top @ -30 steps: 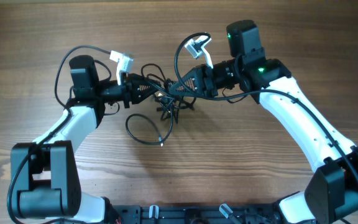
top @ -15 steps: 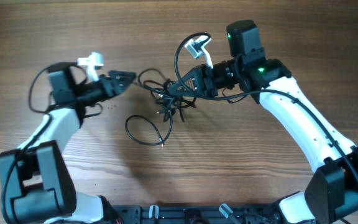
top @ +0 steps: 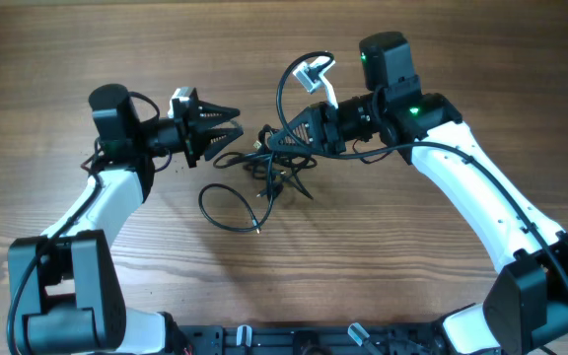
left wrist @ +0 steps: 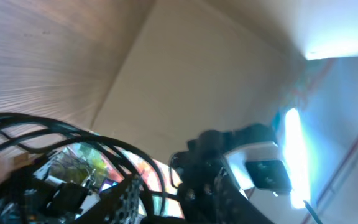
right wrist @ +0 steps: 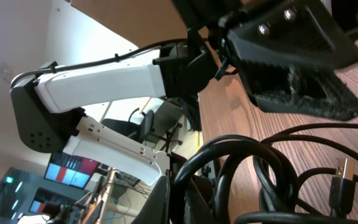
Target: Untangle cables
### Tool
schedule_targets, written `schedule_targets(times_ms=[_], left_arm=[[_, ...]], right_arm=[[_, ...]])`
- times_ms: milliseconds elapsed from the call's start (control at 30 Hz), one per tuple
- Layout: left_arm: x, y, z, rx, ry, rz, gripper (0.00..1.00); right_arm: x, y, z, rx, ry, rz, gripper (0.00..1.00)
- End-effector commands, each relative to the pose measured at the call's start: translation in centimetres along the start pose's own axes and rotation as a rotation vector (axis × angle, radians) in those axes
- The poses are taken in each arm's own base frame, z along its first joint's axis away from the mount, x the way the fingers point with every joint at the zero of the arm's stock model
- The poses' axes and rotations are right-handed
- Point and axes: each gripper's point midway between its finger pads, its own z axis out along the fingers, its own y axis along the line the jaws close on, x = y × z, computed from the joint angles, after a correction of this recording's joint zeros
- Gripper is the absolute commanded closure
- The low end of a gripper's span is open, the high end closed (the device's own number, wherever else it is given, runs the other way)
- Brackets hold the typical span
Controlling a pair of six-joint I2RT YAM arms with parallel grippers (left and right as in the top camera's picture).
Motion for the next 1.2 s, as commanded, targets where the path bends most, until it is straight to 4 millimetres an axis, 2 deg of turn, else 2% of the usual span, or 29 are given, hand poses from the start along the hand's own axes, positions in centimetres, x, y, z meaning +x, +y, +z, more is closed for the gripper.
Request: schedule_targets(times_ms=[0,33,67,167,233,267,300,367,433,500,600,700,800,833,867,900,967,1000,1100,1133,1167], left_arm=[[1.1,-4.5,-1.2,0.070,-0.002,-0.002,0.53],[1.7,-6.0,-1.8,0.096,-0.004,0.043,0.48],[2.9,-8.2,-2.8,0.147,-0.032,0.216,0.49],[4.3,-8.0,-2.8,0.107,0.009,0.236,0.51],[5.1,-6.7,-2.3,0.056,0.068,0.284,0.74],[5.4,-6.2,-2.1,0.041,0.086,0.281,0.78],[5.3,-6.1,-2.3,0.038,0.086,0.278,0.76],[4.0,-6.9,-4.6,0.068,0.009,0.269,0.71],[2.2,-9.0,-9.6,0.105,-0.127,0.315,0.59],[1.3,-9.8,-13.5,0.129,-0.231,0.343,0.56],[0.4,-9.5,-15.3,0.140,-0.280,0.367,0.51],[-1.4,-8.7,-14.2,0.153,-0.273,0.354,0.48],[-4.9,-6.6,-12.1,0.163,-0.309,0.272,0.45],[-7.1,-4.8,-11.3,0.142,-0.368,0.231,0.29],[-8.5,-3.6,-10.8,0.111,-0.418,0.252,0.01],[-9.3,-2.9,-10.3,0.070,-0.447,0.359,0.00],[-8.9,-2.6,-9.4,0.055,-0.410,0.402,0.23],[-8.5,-2.7,-9.1,0.079,-0.388,0.289,0.02],[-8.5,-2.7,-9.3,0.090,-0.421,0.130,0.01],[-9.4,-2.0,-9.8,0.055,-0.496,0.087,0.01],[-10.6,-0.3,-10.5,-0.022,-0.600,0.051,0.01]], right_arm=[[-0.3,1.6,0.0,-0.022,0.001,-0.062,0.96],[-0.3,1.6,0.0,-0.022,0.002,-0.061,0.96],[-0.3,1.6,0.0,-0.021,0.001,-0.062,0.96],[-0.3,1.6,0.0,-0.020,0.001,-0.062,0.96],[-0.4,1.2,0.0,0.001,-0.005,-0.060,0.96],[-0.4,1.2,0.0,0.004,-0.006,-0.059,0.96],[-0.5,1.2,0.0,0.005,-0.006,-0.052,0.96],[-0.6,0.5,0.0,0.041,-0.017,-0.003,0.96],[-0.8,0.1,-0.1,0.067,-0.029,0.047,0.96],[-0.9,0.1,-0.1,0.067,-0.030,0.059,0.96],[-0.9,0.1,-0.1,0.066,-0.030,0.058,0.96],[-1.1,0.2,-0.1,0.065,-0.033,0.043,0.96],[-1.2,0.2,-0.1,0.064,-0.035,0.033,0.96],[-1.2,0.2,-0.1,0.064,-0.036,0.029,0.96],[-1.2,0.2,-0.1,0.064,-0.036,0.029,0.96],[-1.2,0.2,-0.1,0.064,-0.037,0.028,0.96],[-1.2,0.2,-0.1,0.064,-0.036,0.028,0.96],[-1.2,0.2,-0.1,0.064,-0.037,0.029,0.96],[-1.2,0.2,-0.1,0.064,-0.036,0.031,0.96],[-1.2,0.2,-0.1,0.064,-0.036,0.032,0.96],[-1.2,0.2,-0.1,0.064,-0.036,0.032,0.96]])
